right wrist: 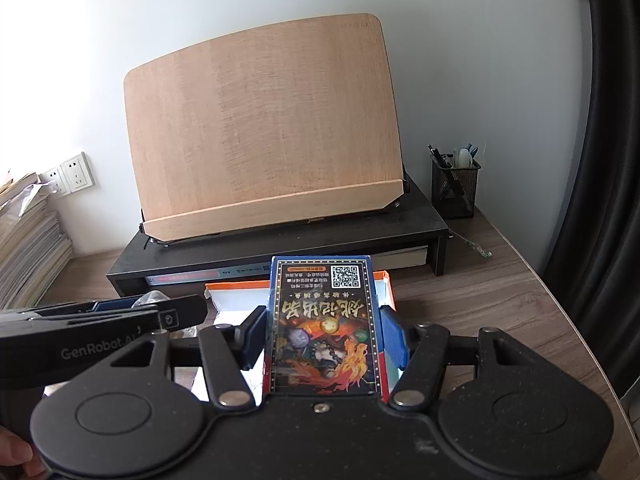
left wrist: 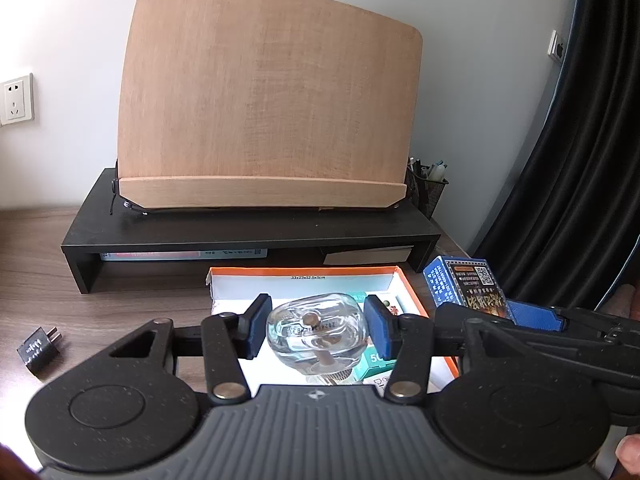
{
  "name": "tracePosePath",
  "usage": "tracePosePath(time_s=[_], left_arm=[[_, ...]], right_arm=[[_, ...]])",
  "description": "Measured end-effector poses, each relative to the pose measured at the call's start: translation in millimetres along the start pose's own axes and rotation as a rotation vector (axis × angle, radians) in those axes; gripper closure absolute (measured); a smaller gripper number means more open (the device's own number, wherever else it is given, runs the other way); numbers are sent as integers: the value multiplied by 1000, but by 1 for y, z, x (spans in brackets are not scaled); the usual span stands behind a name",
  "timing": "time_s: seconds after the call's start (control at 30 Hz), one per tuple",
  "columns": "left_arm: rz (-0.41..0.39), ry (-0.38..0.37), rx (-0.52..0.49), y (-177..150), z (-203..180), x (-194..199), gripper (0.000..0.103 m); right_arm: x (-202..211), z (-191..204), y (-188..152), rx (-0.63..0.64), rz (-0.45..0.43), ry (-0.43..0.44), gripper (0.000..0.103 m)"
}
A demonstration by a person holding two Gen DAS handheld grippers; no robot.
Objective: Organize rigid objects
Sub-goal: 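Carry the card box and glass bottle above the tray with both tools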
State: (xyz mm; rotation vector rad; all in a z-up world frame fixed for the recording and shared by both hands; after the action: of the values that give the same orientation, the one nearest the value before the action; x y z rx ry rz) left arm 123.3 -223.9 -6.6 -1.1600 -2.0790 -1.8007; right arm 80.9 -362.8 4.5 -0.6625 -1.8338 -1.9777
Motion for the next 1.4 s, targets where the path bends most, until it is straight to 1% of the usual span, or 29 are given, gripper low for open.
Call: tracePosePath(time_s=[0.37, 0.87, 1.4], left_arm=[[5, 7, 3, 1, 1, -6, 52], [30, 16, 13, -1, 9, -17, 52], [53, 4, 6, 0, 6, -29, 52]], right_arm=[[-7, -1, 2, -2, 6, 2, 32], [-24, -1, -2, -12, 40, 9, 32], [-43, -7, -1, -14, 76, -7, 32]])
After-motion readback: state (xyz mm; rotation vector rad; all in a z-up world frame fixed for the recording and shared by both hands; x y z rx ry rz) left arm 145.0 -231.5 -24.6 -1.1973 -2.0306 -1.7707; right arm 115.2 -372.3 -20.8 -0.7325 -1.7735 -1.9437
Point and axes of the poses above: each gripper's, at about its wrist camera, not at the fingertips, and x roughly against the way its jaws point, z to its left, y to its top, the point moved 6 cm from there along -x, roughly the way its jaws point, and after that the axes turned 7 degrees about x, right-handed, at the moved point
